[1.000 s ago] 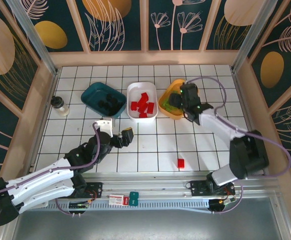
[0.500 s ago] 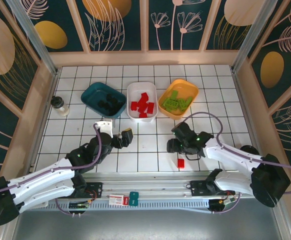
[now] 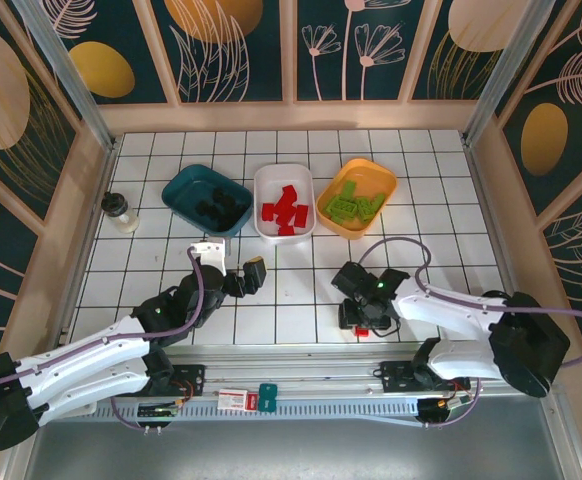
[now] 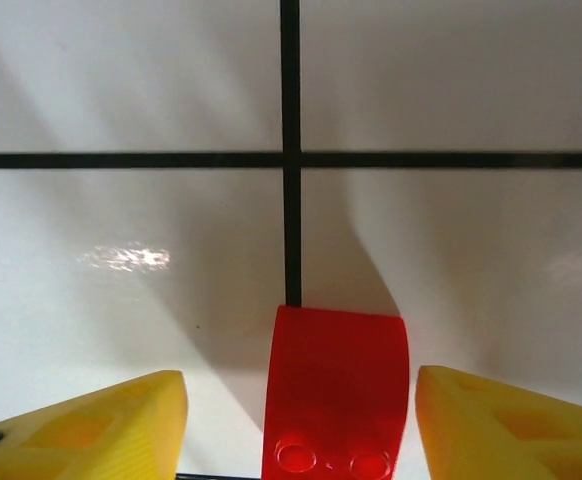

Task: Sort the legos into containers by color
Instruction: Pick up the lego from the bottom-center of the table, then place the lego in the container.

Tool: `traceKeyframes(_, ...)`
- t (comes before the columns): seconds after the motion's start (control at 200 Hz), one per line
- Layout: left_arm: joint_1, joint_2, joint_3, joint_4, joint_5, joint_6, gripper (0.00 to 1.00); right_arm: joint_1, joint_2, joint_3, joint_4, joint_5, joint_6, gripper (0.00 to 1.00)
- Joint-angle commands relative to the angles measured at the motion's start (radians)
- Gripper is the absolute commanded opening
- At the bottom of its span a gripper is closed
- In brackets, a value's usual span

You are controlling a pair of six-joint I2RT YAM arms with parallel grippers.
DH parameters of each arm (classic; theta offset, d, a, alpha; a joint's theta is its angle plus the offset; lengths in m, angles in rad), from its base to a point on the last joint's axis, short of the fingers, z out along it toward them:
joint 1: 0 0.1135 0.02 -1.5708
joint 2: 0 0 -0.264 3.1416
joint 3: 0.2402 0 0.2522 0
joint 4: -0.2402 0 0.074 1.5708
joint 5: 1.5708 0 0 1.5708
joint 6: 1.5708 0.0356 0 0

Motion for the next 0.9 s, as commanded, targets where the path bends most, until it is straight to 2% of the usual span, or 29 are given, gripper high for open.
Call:
traceKeyframes(0.0,0.001,-0.014,-0.012,0.026,-0.022,-0.002,0.99,0.023,0.039,-0.009,0.010,-0.026,0.008,0.57)
traceKeyframes(0.22,0.001,-0.021,-0.009,0.013,-0.031,0.000,0.99,0.045,0.070,0.019,0.013,-0.028,-0.021,0.31)
traceKeyframes(0.315,0.001,-0.025,-0.006,0.008,-0.039,0.001,0.99,0.051,0.063,0.088,0.010,-0.008,-0.044,0.25)
traceKeyframes(0.465,0.001,-0.036,-0.004,0.002,-0.062,-0.001,0.99,0.048,0.090,0.302,0.115,0.078,-0.136,0.23)
traceKeyframes(0.641,0.001,-0.037,0.006,-0.011,-0.083,-0.007,0.99,0.022,0.217,0.510,0.404,0.127,-0.298,0.22)
traceKeyframes(0.896,0.000,-0.055,0.019,-0.062,-0.146,-0.060,0.99,-0.096,0.434,0.592,0.796,0.240,-0.432,0.22)
